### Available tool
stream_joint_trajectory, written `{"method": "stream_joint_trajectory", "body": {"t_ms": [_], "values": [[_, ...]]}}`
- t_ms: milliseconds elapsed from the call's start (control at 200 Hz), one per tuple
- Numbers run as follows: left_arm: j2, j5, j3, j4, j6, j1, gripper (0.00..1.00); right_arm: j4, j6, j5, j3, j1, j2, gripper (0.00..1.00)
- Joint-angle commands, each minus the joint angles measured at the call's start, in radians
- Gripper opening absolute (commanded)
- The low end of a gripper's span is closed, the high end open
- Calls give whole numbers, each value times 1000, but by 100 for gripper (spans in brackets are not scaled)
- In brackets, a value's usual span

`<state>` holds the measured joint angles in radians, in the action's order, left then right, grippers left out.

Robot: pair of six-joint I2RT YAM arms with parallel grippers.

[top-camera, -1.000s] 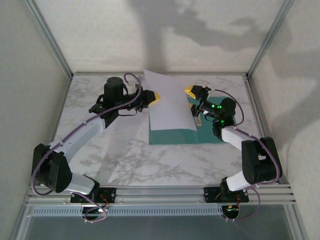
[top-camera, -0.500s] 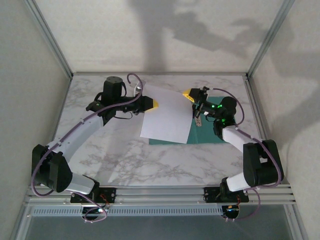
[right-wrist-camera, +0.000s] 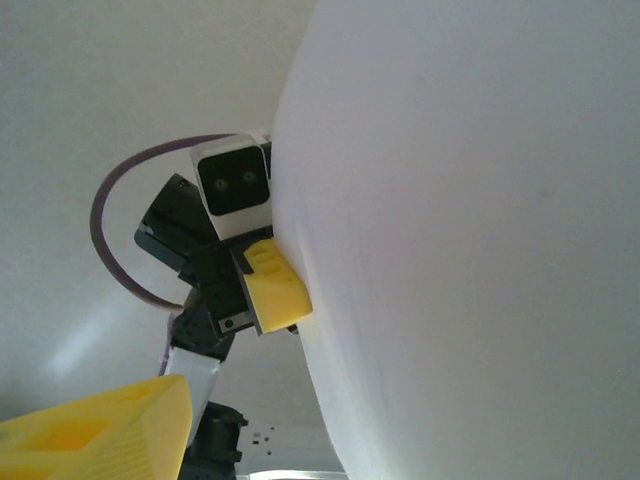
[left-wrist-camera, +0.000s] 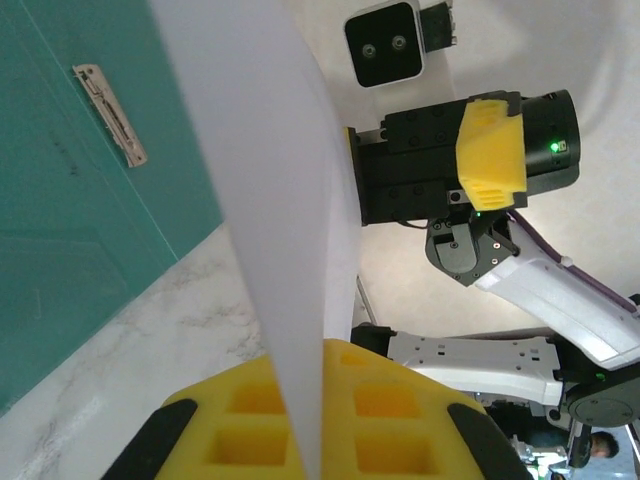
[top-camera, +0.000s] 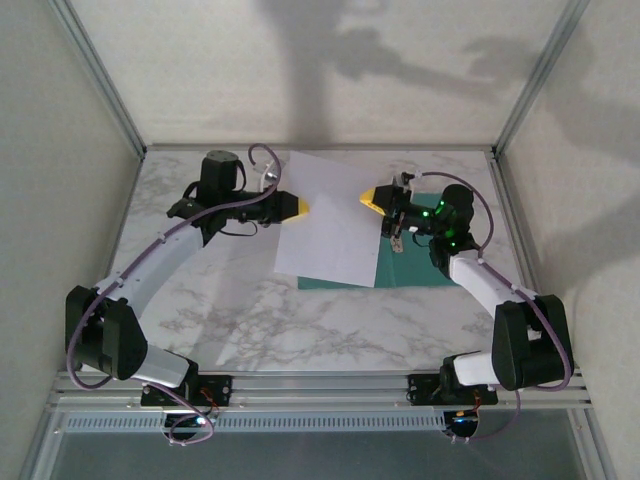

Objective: Put the files into the folder

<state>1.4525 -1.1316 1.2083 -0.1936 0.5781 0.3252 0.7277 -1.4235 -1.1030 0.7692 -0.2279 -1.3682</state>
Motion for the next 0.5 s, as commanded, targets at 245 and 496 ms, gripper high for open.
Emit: {"method": "stream_joint_trajectory", "body": {"t_ms": [245, 496], "values": [[7, -69, 30, -76, -118, -19, 6, -93, 104, -52, 63, -32, 23, 54], [-13, -69, 28, -101, -134, -39, 7, -154, 157, -66, 74, -43, 40, 51]]}}
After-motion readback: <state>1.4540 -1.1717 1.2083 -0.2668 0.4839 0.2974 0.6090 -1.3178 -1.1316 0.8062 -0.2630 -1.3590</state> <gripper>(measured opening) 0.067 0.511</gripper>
